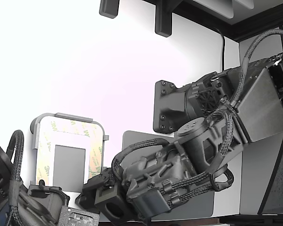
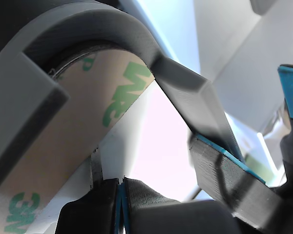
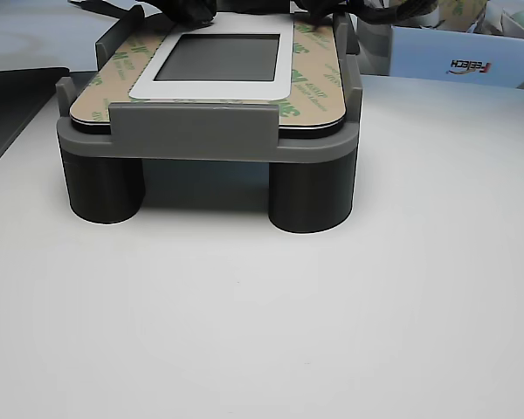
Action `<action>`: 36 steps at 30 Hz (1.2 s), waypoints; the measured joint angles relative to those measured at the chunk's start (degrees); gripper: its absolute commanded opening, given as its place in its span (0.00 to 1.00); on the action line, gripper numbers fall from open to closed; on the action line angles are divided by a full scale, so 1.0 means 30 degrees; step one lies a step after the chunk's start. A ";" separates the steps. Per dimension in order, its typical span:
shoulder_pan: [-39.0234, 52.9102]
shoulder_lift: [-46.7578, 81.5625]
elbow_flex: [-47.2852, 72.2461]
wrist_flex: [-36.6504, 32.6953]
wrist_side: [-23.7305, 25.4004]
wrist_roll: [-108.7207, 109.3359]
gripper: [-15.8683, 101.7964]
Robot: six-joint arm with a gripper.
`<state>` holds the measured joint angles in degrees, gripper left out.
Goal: Peel off protective film from adhesive tape.
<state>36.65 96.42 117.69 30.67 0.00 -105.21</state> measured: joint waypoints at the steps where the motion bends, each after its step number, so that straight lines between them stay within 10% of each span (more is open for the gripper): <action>1: 0.0000 -0.0029 -0.0117 0.0205 0.0000 0.0000 0.05; 36: 0.0029 -0.0293 -0.0908 0.0996 -0.0029 0.0264 0.05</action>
<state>36.74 95.54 114.96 33.66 -0.09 -104.41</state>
